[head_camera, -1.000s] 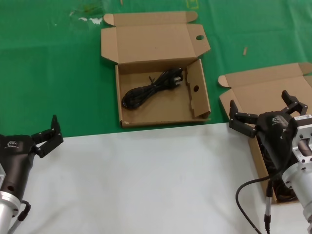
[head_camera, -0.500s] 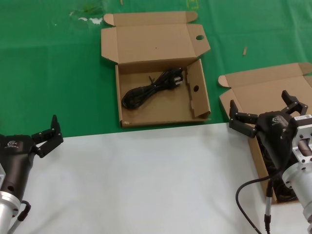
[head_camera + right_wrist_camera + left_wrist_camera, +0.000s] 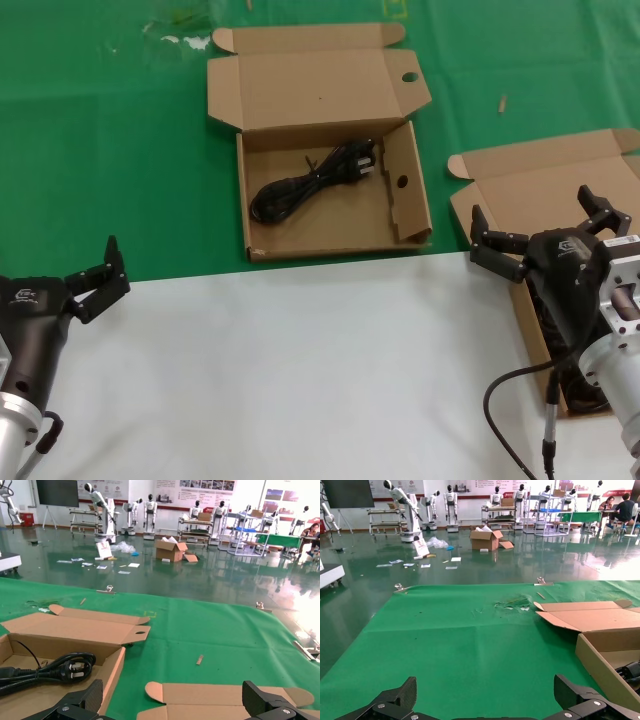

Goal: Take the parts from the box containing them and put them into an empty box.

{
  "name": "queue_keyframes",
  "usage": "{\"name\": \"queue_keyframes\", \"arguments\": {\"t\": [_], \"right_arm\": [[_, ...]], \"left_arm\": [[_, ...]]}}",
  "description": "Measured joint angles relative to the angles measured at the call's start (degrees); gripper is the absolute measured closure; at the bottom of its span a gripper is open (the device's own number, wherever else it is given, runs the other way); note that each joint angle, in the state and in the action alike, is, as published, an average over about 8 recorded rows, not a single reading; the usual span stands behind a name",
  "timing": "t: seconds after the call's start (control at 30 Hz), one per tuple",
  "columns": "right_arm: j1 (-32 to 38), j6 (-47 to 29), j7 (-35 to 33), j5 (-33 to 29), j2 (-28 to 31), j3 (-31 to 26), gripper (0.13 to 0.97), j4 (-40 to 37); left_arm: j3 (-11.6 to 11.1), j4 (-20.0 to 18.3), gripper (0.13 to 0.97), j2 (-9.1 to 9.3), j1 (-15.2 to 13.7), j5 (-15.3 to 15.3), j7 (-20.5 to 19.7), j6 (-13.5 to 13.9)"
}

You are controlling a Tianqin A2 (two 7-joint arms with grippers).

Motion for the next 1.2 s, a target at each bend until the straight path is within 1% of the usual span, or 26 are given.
{"name": "queue_keyframes", "arguments": {"t": [1.2], "right_arm": [[0.0, 0.0, 0.0, 0.0, 0.0, 0.0, 0.129, 0.0]], "left_arm": [[0.0, 0.0, 0.132, 0.0, 0.0, 0.0, 0.01, 0.0]]}}
